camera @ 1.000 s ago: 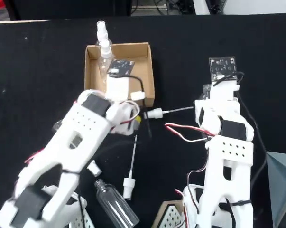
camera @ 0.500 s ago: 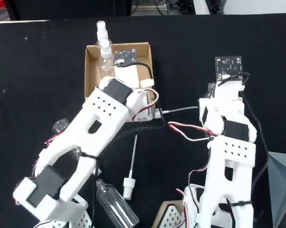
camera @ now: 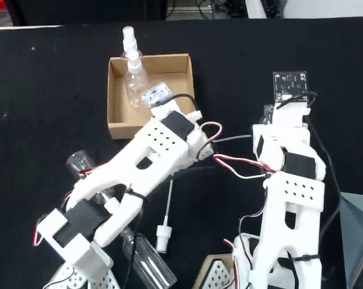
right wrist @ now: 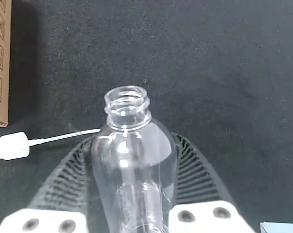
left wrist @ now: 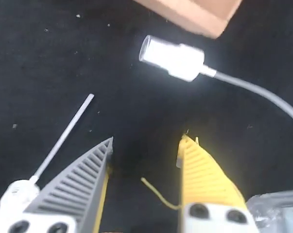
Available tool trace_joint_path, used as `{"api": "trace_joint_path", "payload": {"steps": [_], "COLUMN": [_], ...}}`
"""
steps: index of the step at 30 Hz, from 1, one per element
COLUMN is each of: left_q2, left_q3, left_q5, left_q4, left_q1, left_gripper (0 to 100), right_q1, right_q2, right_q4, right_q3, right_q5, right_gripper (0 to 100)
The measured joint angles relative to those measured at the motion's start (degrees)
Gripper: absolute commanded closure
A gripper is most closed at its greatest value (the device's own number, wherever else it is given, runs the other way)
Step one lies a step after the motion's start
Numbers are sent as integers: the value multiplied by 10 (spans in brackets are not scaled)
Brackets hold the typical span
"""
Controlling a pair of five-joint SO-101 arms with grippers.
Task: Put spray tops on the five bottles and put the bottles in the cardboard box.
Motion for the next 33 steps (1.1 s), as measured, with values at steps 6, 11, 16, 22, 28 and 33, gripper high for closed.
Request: {"api": "trace_joint_path", "payload": {"steps": [6, 11, 16, 22, 28, 33], "left_q2": [19, 64, 91, 93, 93, 93], "left_q3": [0, -2, -5, -5, -5, -5], "left_q5": [55, 81, 114, 132, 156, 159], "left_q4": [-37, -66, -109, -150, -155, -155], "left_q1": [-3, -2, -2, -26, -23, -27], "left_gripper": [804, 803, 803, 803, 648, 598], "right_q1": [0, 0, 0, 0, 0, 0], "right_q2": [0, 0, 0, 0, 0, 0], "right_q4": [0, 0, 0, 0, 0, 0], "right_q3": [0, 0, 0, 0, 0, 0], "right_q5": [-1, -1, -1, -1, -1, -1], "right_gripper": [961, 961, 961, 960, 960, 960]}}
